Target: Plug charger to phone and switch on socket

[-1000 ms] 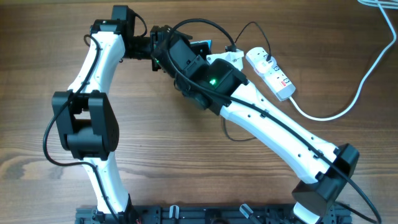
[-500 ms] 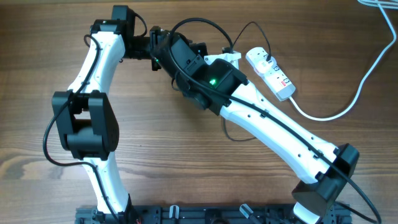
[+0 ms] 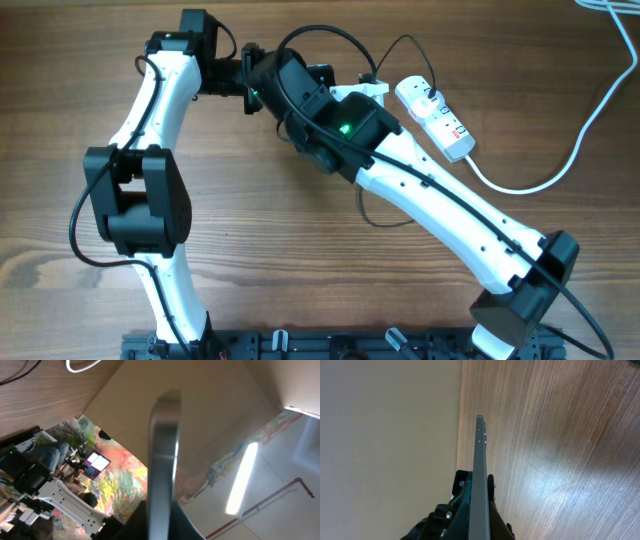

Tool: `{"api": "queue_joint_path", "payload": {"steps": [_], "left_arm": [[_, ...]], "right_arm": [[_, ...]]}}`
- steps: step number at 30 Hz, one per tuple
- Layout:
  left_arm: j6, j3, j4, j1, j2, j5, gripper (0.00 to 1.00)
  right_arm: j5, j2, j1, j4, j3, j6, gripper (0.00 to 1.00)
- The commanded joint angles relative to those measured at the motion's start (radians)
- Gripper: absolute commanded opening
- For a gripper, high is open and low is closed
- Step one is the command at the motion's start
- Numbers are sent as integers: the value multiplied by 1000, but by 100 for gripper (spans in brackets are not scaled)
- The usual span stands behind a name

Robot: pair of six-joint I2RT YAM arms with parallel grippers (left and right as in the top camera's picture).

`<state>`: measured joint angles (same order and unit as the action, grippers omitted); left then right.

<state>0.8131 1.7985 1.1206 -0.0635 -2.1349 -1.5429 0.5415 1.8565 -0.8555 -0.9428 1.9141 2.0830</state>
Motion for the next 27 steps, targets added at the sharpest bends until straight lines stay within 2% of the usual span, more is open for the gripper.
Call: {"api": "queue_joint_path", "payload": {"steps": [1, 2, 4, 6, 7, 11, 14, 16, 18, 21, 22, 24, 26, 27], "left_arm": [[7, 1, -1, 1, 31, -34, 7], [7, 1, -1, 1, 31, -34, 5], [7, 1, -1, 1, 31, -34, 4], [7, 1, -1, 1, 31, -34, 4], [6, 1, -2, 1, 31, -34, 4], [6, 1, -3, 1, 31, -34, 4], [6, 1, -31, 1, 31, -23, 4], [6, 1, -48, 1, 31, 31, 4], [2, 1, -48, 1, 31, 103, 4], [-82, 1, -48, 1, 31, 211, 4], [-144, 1, -48, 1, 31, 226, 4], [-257, 1, -47, 1, 32, 228, 4], [-315, 1, -32, 1, 36, 240, 4], [-343, 1, -1, 1, 58, 305, 4]], "right_arm": [[-46, -29, -7, -11, 22, -13, 5], [-46, -29, -7, -10, 22, -15, 6], [-46, -29, -7, -11, 22, -25, 16], [-45, -29, -7, -12, 22, -48, 18], [-41, -29, -7, -10, 22, -69, 23], [12, -37, -7, -10, 22, -192, 58], [57, -71, -6, -11, 22, -301, 75], [56, -118, 9, -11, 22, -445, 85], [51, -170, 38, -13, 22, -676, 99], [-8, -238, 104, -69, 22, -1011, 100], [-27, -253, 130, -104, 22, -1077, 100], [-74, -272, 192, -200, 22, -1135, 100], [-124, -271, 279, -328, 22, -1144, 100], [-163, -254, 363, -422, 19, -1147, 100]]}}
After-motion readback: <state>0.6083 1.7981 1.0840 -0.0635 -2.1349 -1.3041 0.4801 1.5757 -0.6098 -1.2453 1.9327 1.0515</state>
